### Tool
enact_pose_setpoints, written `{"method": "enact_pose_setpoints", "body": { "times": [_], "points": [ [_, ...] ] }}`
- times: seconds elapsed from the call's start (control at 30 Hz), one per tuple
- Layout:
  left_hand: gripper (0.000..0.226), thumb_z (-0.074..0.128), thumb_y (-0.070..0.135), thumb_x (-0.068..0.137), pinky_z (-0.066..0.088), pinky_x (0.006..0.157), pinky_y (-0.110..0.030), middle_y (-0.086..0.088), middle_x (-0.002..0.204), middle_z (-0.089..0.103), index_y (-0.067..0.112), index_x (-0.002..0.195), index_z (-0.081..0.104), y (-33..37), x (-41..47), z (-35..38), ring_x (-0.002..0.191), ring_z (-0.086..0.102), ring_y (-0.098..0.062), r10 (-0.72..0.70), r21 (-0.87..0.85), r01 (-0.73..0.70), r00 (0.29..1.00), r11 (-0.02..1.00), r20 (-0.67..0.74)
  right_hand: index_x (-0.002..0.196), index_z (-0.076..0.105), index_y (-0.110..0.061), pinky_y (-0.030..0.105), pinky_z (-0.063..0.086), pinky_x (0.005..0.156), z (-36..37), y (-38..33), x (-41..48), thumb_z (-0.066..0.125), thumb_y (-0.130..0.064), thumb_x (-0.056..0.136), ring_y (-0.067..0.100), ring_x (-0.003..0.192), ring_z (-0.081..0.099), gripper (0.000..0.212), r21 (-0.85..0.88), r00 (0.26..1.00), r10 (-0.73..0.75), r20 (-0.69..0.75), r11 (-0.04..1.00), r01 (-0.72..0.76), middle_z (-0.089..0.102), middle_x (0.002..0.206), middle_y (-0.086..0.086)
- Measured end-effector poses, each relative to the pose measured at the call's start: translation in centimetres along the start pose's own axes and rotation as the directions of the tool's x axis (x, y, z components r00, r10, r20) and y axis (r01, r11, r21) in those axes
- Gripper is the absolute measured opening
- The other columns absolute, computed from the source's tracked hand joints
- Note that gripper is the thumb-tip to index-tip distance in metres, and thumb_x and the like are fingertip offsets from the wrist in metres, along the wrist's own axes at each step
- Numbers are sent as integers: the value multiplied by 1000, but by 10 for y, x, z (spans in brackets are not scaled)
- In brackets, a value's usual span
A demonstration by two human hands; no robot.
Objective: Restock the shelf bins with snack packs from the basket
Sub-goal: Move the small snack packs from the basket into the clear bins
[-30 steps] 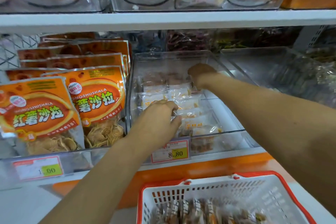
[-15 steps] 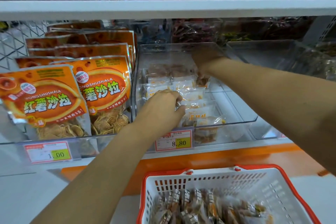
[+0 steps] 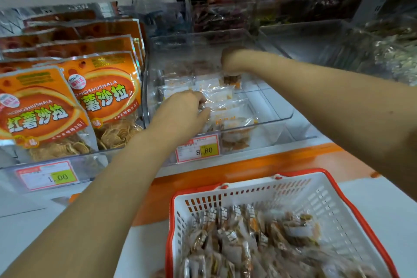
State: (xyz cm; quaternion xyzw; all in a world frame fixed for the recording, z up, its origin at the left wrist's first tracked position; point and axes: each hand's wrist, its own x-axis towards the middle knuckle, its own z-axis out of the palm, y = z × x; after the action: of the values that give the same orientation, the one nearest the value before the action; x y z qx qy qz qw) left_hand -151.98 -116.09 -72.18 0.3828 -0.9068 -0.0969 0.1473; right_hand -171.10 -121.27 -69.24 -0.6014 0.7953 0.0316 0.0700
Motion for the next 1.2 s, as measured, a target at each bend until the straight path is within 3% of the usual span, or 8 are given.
{"method": "enact_pose_setpoints", "body": {
  "times": [0.17, 0.27, 0.33, 0.47, 0.67, 0.8, 0.97, 1.2],
  "points": [
    [29, 43, 25, 94, 46, 79, -33, -5, 104, 68, 13, 107, 66, 30, -22, -4, 97, 60, -24, 260, 13, -268, 919, 963, -298, 103, 63, -8, 30, 45, 73, -14, 3, -72, 48, -11, 89, 30, 96, 60, 22, 113, 940, -81, -332, 986, 124, 65, 102, 11],
    [28, 42, 27, 87, 45, 65, -31, -1, 82, 66, 13, 87, 66, 65, -47, 3, 76, 57, -16, 377, -29, -409, 865, 912, -331, 77, 54, -16, 30, 37, 67, -10, 13, -139, 51, -19, 88, 31, 89, 58, 12, 194, 900, -70, -431, 967, 168, 59, 86, 8],
    [23, 47, 25, 89, 44, 59, -30, -1, 74, 65, 13, 83, 65, 80, -64, 17, 65, 52, -16, 382, -72, -407, 895, 910, -229, 62, 43, -17, 29, 31, 64, -2, 23, -182, 55, -30, 90, 30, 81, 53, 33, 183, 933, -72, -352, 972, 144, 52, 76, 7],
    [26, 43, 34, 98, 44, 62, -33, 0, 78, 60, 17, 88, 60, 92, -95, 54, 67, 49, -17, 309, 13, -326, 905, 945, 292, 63, 48, -15, 28, 31, 62, 45, 53, -230, 57, -38, 91, 21, 73, 45, 38, 116, 993, -117, 2, 986, 116, 46, 66, 3],
    [31, 48, 34, 97, 28, 53, -27, -2, 68, 46, 13, 75, 53, 77, -134, 109, 56, 39, -14, 73, 38, -170, 604, 985, 794, 103, 64, -14, 28, 44, 74, 153, 108, -276, 72, -30, 83, 20, 93, 60, 27, 155, 813, -163, 560, 984, 91, 66, 103, 3],
    [45, 45, 29, 100, 25, 52, -28, -10, 64, 40, -10, 121, 48, 71, -144, 119, 50, 26, -11, -22, 90, -98, 548, 991, 836, 135, 47, -9, 28, 40, 92, 213, 134, -307, 74, -34, 81, 25, 119, 50, 65, 150, 758, -150, 634, 986, 69, 52, 134, 9],
    [31, 44, 29, 98, 26, 52, -25, 2, 65, 36, 18, 69, 38, 76, -142, 132, 54, 33, -11, -92, 174, -101, 545, 980, 834, 144, 35, -10, 26, 33, 98, 247, 138, -326, 74, -43, 77, 24, 129, 37, 84, 186, 763, -160, 626, 981, 54, 38, 144, 8],
    [23, 46, 26, 96, 30, 56, -26, 2, 66, 39, 14, 76, 45, 79, -136, 137, 56, 36, -12, -93, 172, -96, 544, 980, 834, 125, 50, -8, 26, 35, 80, 243, 132, -324, 77, -38, 76, 22, 108, 46, 63, 191, 801, -155, 579, 980, 52, 50, 120, 5]
  ]
}}
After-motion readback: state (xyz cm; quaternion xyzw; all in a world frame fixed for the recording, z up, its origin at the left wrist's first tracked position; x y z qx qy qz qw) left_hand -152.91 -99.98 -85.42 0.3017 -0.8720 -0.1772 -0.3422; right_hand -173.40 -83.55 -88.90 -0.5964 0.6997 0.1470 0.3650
